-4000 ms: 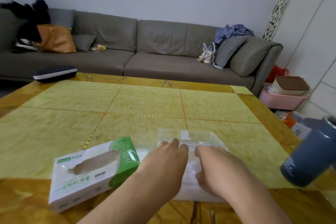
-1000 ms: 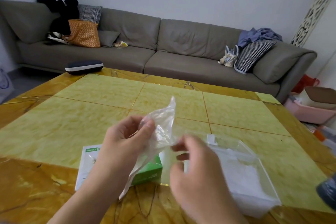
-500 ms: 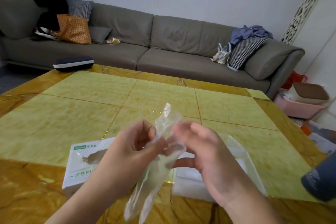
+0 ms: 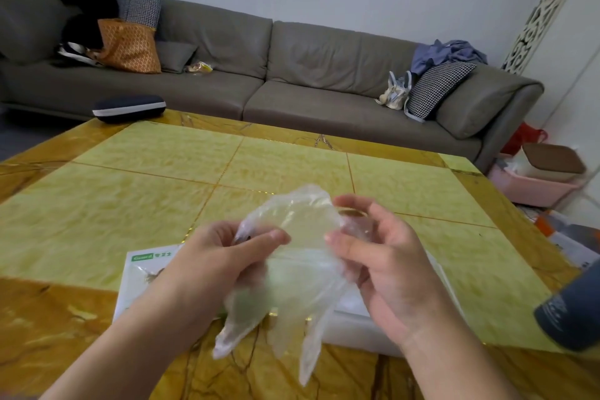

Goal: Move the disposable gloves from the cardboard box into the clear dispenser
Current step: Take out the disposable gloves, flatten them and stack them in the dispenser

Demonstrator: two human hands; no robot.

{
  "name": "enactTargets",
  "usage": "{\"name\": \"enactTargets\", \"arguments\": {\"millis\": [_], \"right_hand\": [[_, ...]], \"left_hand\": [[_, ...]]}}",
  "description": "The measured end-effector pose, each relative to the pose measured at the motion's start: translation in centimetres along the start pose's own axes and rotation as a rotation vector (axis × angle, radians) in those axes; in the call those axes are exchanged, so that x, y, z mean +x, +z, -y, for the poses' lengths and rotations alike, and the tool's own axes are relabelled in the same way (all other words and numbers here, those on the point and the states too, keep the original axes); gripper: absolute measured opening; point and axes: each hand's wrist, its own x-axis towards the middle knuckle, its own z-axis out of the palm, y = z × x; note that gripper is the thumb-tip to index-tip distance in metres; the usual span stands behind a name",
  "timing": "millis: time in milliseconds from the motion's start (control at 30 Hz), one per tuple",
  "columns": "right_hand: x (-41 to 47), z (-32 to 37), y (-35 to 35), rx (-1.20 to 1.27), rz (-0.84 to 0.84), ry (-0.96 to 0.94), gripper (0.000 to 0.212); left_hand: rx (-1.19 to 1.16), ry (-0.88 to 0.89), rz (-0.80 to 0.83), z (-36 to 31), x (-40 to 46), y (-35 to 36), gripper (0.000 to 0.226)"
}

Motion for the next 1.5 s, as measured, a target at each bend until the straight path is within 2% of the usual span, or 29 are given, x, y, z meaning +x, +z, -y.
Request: {"name": "enactTargets", "arguments": {"millis": [100, 167, 267, 333, 400, 433, 600, 700, 833, 900, 967, 1033, 1100, 1167, 1367, 1467, 1500], "right_hand": [[0.3, 0.9, -0.9, 0.178, -0.063, -0.048, 0.044], [0.3, 0.8, -1.1, 0.1, -0.06, -0.019, 0.036], [-0.2, 0.5, -0.6, -0.158, 0.125, 0.125, 0.047], [-0.7, 0.0, -0.1, -0.213, 0.225, 0.158, 0.035], [-0.9, -0.3, 0.5, -0.193, 0.224, 0.14, 0.01], [-0.9, -0.5, 0.6, -0.182, 0.203, 0.139, 0.005], [-0.7, -0.6, 0.1, -0.18, 0.13, 0.131, 0.007], [-0.6, -0.3, -0.7, -0.337, 0.166, 0.1, 0.003], [-0.5, 1.3, -1.9, -0.486, 0.149, 0.106, 0.031], [-0.3, 1.7, -2.3, -0.488, 0.073, 0.037, 0.052], [0.0, 1.7, -2.5, -0.44, 0.052, 0.008, 0.063], [0.1, 1.4, -2.4, -0.373, 0.117, 0.014, 0.054], [0.0, 1.3, -2.3, -0.361, 0.133, -0.023, 0.022], [-0.1, 1.2, -2.7, -0.399, 0.085, -0.05, 0.007], [-0.3, 1.5, -3.6, -0.398, 0.049, -0.055, 0.007], [-0.2, 1.3, -4.1, -0.401, 0.053, -0.063, 0.009], [-0.2, 1.2, -4.3, -0.404, 0.056, -0.066, 0.01]], "left_hand": [[-0.064, 0.054, -0.045, -0.3, -0.1, 0.0, 0.025], [-0.104, 0.088, -0.043, -0.2, -0.1, 0.1, 0.019], [-0.093, 0.096, 0.013, 0.2, 0.0, 0.4, 0.03], [-0.104, 0.104, 0.026, 0.4, -0.1, 0.8, 0.04], [-0.111, 0.123, -0.029, 0.5, 0.0, 0.9, 0.034], [-0.112, 0.136, -0.077, 0.4, -0.1, 0.9, 0.031], [-0.059, 0.257, -0.245, -0.5, -0.2, 0.4, 0.02], [-0.059, 0.271, -0.303, -0.6, -0.1, -0.2, 0.015], [-0.055, 0.243, -0.264, -0.8, -0.2, -0.2, 0.015], [0.004, 0.209, -0.166, -0.7, -0.5, 0.3, 0.021], [0.087, 0.175, -0.063, -0.3, -0.9, 1.0, 0.029], [0.153, 0.144, 0.031, -0.2, -1.1, 1.5, 0.028], [0.178, 0.115, 0.105, -0.4, -1.2, 1.5, 0.027], [0.158, 0.11, 0.111, -0.7, -1.0, 0.9, 0.034], [-0.053, 0.149, -0.006, -0.7, 0.1, -0.3, 0.029], [-0.086, 0.11, -0.01, -0.5, 0.4, -0.1, 0.014], [-0.107, 0.101, 0.004, -0.5, 0.4, 0.0, 0.015]]}}
